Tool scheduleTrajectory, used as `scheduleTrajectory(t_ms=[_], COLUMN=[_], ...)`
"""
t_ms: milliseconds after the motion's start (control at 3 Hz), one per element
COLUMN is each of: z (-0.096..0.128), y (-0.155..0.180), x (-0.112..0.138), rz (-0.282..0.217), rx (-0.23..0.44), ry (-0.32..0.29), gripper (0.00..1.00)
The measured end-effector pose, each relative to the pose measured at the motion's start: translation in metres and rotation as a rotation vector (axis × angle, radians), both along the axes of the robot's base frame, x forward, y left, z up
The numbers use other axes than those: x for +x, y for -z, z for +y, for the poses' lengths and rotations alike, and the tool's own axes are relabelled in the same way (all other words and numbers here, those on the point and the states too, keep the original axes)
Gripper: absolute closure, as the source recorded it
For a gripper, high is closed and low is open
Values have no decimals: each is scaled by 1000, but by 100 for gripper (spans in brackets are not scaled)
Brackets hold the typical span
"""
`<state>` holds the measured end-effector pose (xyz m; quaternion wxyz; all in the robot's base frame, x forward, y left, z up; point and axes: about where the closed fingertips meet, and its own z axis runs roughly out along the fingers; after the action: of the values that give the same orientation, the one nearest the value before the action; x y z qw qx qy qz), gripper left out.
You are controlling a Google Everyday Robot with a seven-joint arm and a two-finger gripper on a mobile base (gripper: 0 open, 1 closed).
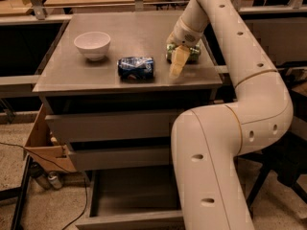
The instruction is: Place green can into bottom drawer
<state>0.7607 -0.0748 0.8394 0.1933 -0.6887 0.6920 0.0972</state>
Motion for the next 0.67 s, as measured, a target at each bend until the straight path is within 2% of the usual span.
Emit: scheduleTrajectory(t_ms=[333,667], z=[0,-4], y=[4,1], x=[-1,-3], rz=[6,1], rx=[-4,-3], ry=[-13,-21], gripper=[18,46])
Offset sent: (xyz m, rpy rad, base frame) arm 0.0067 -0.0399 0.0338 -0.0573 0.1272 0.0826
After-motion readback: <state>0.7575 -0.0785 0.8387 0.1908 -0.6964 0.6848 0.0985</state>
